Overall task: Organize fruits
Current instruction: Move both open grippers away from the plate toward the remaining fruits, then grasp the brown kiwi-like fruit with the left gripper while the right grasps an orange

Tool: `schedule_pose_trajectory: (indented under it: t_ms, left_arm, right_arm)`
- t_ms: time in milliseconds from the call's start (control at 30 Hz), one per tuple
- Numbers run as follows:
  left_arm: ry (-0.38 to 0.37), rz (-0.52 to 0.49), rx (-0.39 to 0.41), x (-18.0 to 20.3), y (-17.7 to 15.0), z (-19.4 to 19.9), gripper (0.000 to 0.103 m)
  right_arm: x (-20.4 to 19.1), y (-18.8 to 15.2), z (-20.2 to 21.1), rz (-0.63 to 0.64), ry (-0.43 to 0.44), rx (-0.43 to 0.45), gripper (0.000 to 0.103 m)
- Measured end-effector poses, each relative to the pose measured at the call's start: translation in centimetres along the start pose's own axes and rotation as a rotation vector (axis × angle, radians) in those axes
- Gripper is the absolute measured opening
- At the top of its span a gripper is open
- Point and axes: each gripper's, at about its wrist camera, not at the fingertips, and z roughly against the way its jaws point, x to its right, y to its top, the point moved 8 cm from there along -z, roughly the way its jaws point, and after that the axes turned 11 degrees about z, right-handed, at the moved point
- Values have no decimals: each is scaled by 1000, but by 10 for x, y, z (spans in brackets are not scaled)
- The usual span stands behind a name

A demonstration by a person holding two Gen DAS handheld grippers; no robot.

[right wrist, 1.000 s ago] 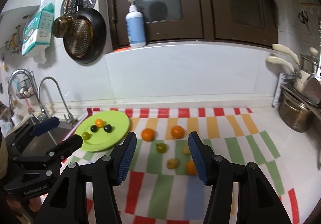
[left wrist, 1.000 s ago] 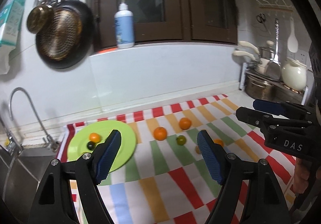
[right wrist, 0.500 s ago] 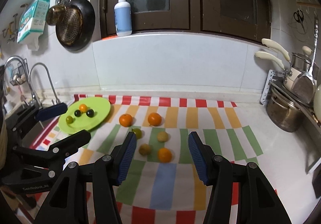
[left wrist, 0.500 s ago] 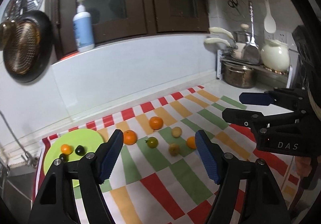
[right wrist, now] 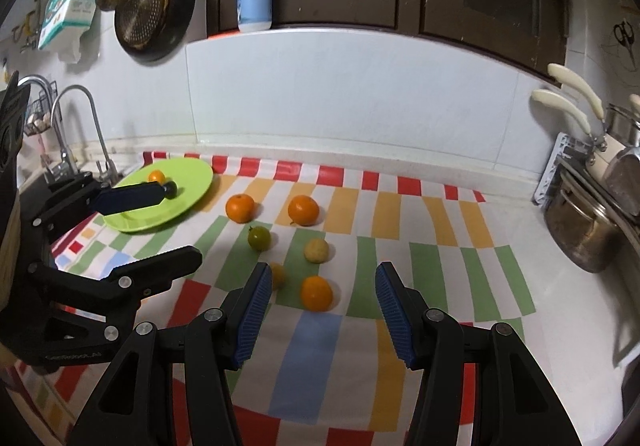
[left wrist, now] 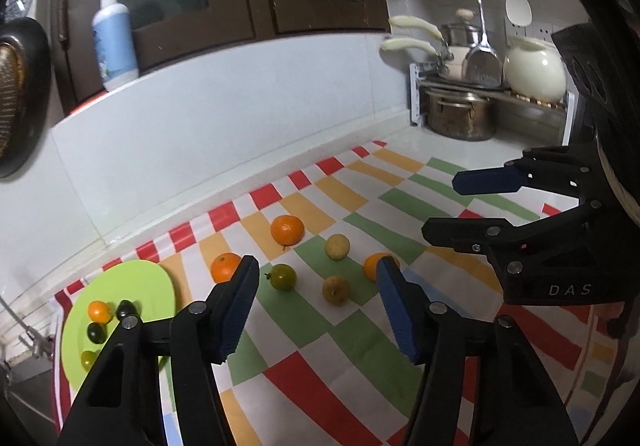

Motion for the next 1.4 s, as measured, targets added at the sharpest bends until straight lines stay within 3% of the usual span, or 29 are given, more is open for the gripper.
schedule_pose_trajectory:
  t_ms: [300,733,1133,1200,1267,1400]
  left_arm:
    - [-55,-26,-84,-3,-15,-37,50]
    - [-118,-39,-188,-1,-33,-78,45]
    - [-163,7,-275,-1,-40,-103,37]
    - [-163,17,-281,-1,-40,-105,31]
    - [-170,34,-289,-2,-40,-105,26]
    - [-161,53,-296,-4,-41,-104,26]
  right_arm:
    - [-5,-13,-34,26,47,-62,53]
    - [-8,-34,-77,23,117,-152,46]
    - [-9,-42,-99,2,172,-186,41]
    - [-9,-41,-101,0,175,-185,41]
    - [-10,-41,-102,-7,183,-185,34]
    - [-9,-42,-103,-28,190,-190,32]
